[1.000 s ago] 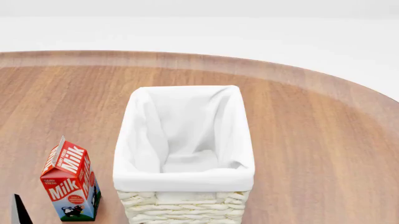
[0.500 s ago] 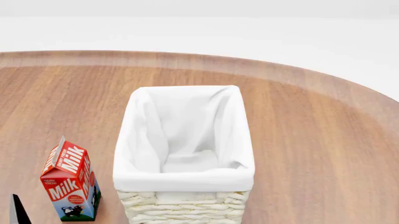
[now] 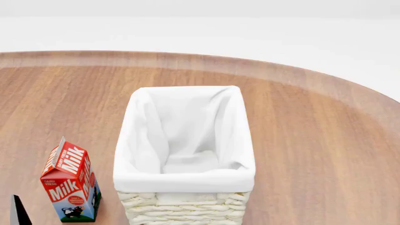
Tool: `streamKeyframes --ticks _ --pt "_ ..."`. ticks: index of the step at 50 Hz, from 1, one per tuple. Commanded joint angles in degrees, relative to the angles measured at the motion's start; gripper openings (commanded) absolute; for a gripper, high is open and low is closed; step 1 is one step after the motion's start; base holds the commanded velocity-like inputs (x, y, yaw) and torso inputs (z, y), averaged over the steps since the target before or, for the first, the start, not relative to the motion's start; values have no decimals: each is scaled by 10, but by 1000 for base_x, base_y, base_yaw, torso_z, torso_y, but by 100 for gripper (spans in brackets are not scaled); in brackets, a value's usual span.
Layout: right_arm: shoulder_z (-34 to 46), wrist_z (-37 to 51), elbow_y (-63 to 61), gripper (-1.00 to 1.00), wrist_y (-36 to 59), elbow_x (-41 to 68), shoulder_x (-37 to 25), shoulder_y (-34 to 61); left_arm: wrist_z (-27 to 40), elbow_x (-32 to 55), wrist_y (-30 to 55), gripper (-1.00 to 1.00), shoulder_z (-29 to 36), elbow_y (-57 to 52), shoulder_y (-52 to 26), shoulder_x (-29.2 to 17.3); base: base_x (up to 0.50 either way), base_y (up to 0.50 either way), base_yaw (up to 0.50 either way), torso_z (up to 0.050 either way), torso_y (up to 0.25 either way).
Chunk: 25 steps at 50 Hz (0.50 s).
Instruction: Pick up the alphabet soup, and put it in the basket.
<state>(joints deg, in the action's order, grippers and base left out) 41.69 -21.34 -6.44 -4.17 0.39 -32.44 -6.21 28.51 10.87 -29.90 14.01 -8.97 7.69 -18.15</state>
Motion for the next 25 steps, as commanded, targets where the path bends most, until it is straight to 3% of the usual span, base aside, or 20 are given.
streamKeyframes --ticks 1,25 --pt "4 0 9 100 3 -3 5 6 2 0 0 100 1 -1 0 -1 0 0 0 0 0" --pt "22 0 48 100 -6 -23 22 21 6 -1 -1 100 3 -2 1 -4 0 0 0 0 0"
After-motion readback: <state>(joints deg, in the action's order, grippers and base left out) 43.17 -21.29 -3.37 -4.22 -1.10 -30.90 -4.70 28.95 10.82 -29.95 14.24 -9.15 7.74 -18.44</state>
